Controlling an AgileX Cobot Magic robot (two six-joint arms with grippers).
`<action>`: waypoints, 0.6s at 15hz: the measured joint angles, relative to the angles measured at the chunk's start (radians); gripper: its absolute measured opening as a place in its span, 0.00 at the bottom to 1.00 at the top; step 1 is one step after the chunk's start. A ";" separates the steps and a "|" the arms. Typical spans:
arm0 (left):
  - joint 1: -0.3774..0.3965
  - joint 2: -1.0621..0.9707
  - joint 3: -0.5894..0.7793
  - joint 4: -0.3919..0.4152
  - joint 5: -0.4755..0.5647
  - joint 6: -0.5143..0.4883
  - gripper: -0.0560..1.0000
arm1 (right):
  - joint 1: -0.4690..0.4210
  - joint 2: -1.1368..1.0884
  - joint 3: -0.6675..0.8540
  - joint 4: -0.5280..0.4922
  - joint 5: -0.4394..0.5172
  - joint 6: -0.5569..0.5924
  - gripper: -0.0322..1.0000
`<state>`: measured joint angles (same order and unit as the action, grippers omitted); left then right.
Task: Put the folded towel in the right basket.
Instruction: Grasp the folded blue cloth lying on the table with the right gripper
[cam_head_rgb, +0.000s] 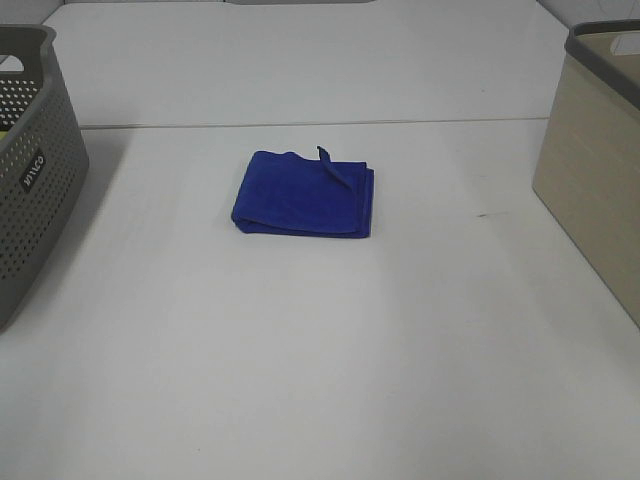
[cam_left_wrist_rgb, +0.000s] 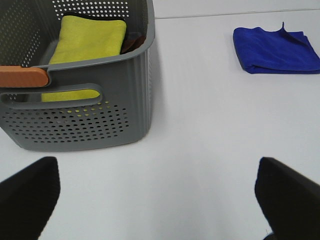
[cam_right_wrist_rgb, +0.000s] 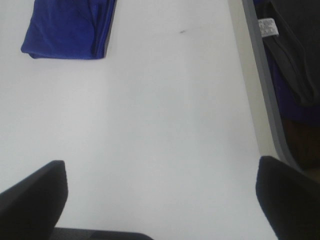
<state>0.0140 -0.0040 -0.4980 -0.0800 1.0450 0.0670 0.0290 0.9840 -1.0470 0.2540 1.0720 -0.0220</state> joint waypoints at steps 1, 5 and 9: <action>0.000 0.000 0.000 0.000 0.000 0.000 0.99 | 0.000 0.106 -0.080 0.013 -0.004 -0.013 0.97; 0.000 0.000 0.000 0.000 0.000 0.000 0.99 | 0.060 0.512 -0.362 0.179 -0.095 -0.101 0.97; 0.000 0.000 0.000 0.000 0.000 0.001 0.99 | 0.219 0.906 -0.589 0.276 -0.163 -0.156 0.96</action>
<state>0.0140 -0.0040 -0.4980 -0.0800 1.0450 0.0680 0.2480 1.8900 -1.6360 0.5300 0.9090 -0.1780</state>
